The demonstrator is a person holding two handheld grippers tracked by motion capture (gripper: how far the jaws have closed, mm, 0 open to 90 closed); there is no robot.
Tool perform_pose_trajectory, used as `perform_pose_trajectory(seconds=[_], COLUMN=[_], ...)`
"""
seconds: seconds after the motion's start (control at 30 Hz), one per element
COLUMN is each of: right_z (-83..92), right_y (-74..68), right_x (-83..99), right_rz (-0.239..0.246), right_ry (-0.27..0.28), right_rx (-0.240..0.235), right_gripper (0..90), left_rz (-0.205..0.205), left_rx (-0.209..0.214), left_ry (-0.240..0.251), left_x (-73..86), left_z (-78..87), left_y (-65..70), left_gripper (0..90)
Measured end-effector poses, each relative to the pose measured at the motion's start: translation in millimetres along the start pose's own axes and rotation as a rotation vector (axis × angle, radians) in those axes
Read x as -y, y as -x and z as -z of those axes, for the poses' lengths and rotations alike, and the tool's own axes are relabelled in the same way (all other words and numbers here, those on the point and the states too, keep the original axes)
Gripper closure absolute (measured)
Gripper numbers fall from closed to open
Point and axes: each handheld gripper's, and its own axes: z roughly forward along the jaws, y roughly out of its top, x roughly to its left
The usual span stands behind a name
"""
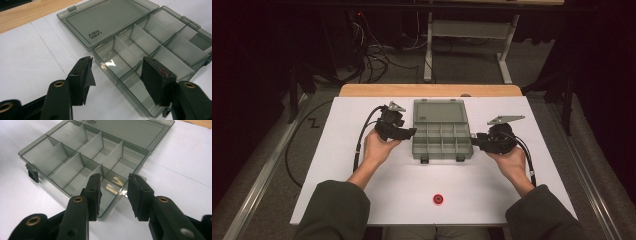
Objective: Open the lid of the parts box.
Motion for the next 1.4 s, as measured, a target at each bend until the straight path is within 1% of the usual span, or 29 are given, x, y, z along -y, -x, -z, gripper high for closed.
perform_pose_trajectory(seconds=[0.1,0.3,0.4,0.53,0.6,0.7,0.73,0.8,0.97,1.07,1.17,1.3,1.4], right_z=[1.7,6.0,9.3,15.7,18.5,21.2,21.5,21.8,24.1,27.3,31.3,35.2,36.8], right_y=[0.1,0.0,0.2,0.3,-0.4,-1.9,-2.7,-3.5,-4.0,-4.2,-5.7,-8.3,-8.9], right_x=[1.8,6.8,8.2,9.1,9.3,10.3,11.4,14.1,21.1,23.5,26.3,30.9,33.8], right_rz=[-0.005,-0.003,-0.006,-0.015,-0.011,-0.003,-0.001,0.0,0.004,0.003,0.01,0.024,0.028], right_ry=[0.013,0.032,0.04,0.065,0.079,0.083,0.089,0.09,0.108,0.12,0.138,0.162,0.165], right_rx=[0.0,-0.003,-0.009,-0.02,-0.022,-0.026,-0.024,-0.026,-0.025,-0.029,-0.022,-0.019,-0.024], right_gripper=[64.1,62.2,61.3,59.6,59.2,58.6,58.5,58.3,56.8,56.1,55.3,53.8,53.0], left_rz=[0.011,0.004,0.007,-0.009,-0.012,-0.011,-0.01,-0.01,-0.014,-0.007,-0.001,-0.009,-0.009], left_rx=[0.008,0.009,0.008,0.005,0.01,0.011,0.014,0.015,0.013,0.015,0.018,0.02,0.018], left_ry=[0.02,0.037,0.056,0.077,0.087,0.103,0.11,0.108,0.133,0.155,0.166,0.18,0.194], left_x=[2.8,8.6,11.2,15.0,16.5,18.4,19.7,21.8,28.8,33.2,37.6,42.7,46.1], left_z=[3.1,8.0,10.8,15.6,18.5,22.9,24.2,26.7,34.3,38.9,43.0,48.3,51.9], left_y=[0.8,2.8,4.1,7.3,8.0,8.3,8.3,8.5,9.3,8.9,8.9,10.4,11.2], left_gripper=[41.4,41.5,41.2,41.2,40.8,40.5,40.3,39.9,39.7,39.6,39.7,39.6,39.4])
